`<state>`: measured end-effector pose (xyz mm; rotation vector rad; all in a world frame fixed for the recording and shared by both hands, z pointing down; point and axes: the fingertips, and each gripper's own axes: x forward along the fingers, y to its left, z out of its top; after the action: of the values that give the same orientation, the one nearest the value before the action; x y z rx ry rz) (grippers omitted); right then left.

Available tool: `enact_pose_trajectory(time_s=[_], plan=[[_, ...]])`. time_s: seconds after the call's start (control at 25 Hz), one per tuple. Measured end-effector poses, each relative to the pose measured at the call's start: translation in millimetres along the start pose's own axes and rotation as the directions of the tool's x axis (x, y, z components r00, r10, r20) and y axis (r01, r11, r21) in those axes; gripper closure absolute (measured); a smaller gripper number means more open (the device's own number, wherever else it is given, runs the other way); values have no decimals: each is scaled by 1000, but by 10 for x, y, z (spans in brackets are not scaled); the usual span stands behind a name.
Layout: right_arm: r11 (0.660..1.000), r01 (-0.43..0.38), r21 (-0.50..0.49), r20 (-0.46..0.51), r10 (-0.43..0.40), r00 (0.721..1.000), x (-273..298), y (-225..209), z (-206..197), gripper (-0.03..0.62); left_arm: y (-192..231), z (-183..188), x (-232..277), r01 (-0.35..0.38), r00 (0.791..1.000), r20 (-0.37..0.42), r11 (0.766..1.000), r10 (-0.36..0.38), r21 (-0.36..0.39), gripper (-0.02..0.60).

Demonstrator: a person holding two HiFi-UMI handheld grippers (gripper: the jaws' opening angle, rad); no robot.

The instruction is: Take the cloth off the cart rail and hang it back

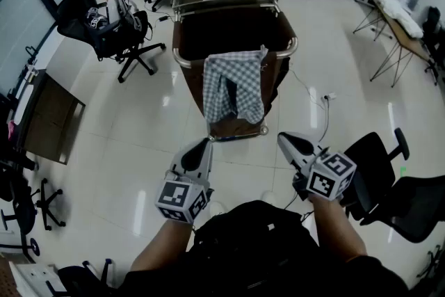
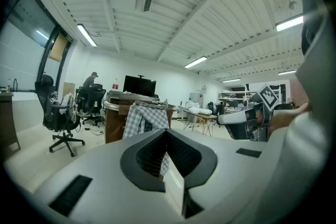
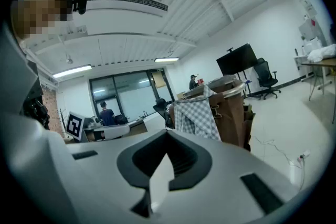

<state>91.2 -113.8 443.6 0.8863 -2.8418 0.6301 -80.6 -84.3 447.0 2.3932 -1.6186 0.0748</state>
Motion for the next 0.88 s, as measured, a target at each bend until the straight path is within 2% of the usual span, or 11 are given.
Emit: enact_pose_trajectory(time_s=[0.4, 0.6, 0.64, 0.68, 0.72, 0.8, 0.88], plan=[[999, 40, -6, 5, -40, 999, 56, 93, -38, 576, 93, 77, -56, 33, 999, 15, 999, -34, 17, 581], [994, 102, -28, 24, -101, 995, 163, 136, -33, 573, 246, 128, -136, 49, 998, 30, 999, -50, 22, 581], [993, 116, -28, 24, -115, 993, 200, 140, -35, 526, 281, 135, -158, 54, 998, 32, 998, -54, 24, 581], [991, 129, -28, 21, -128, 992, 244, 145, -42, 407, 316, 137, -181, 59, 998, 32, 998, -60, 25, 581], [989, 144, -31, 16, -143, 990, 291, 147, -50, 323, 351, 133, -204, 65, 997, 30, 998, -66, 25, 581], [981, 188, -51, 14, -187, 982, 386, 135, -56, 233, 430, 115, -260, 75, 997, 23, 997, -76, 24, 581], [968, 239, -77, 24, -238, 971, 489, 99, -38, 193, 519, 97, -310, 81, 997, 16, 996, -82, 31, 581]])
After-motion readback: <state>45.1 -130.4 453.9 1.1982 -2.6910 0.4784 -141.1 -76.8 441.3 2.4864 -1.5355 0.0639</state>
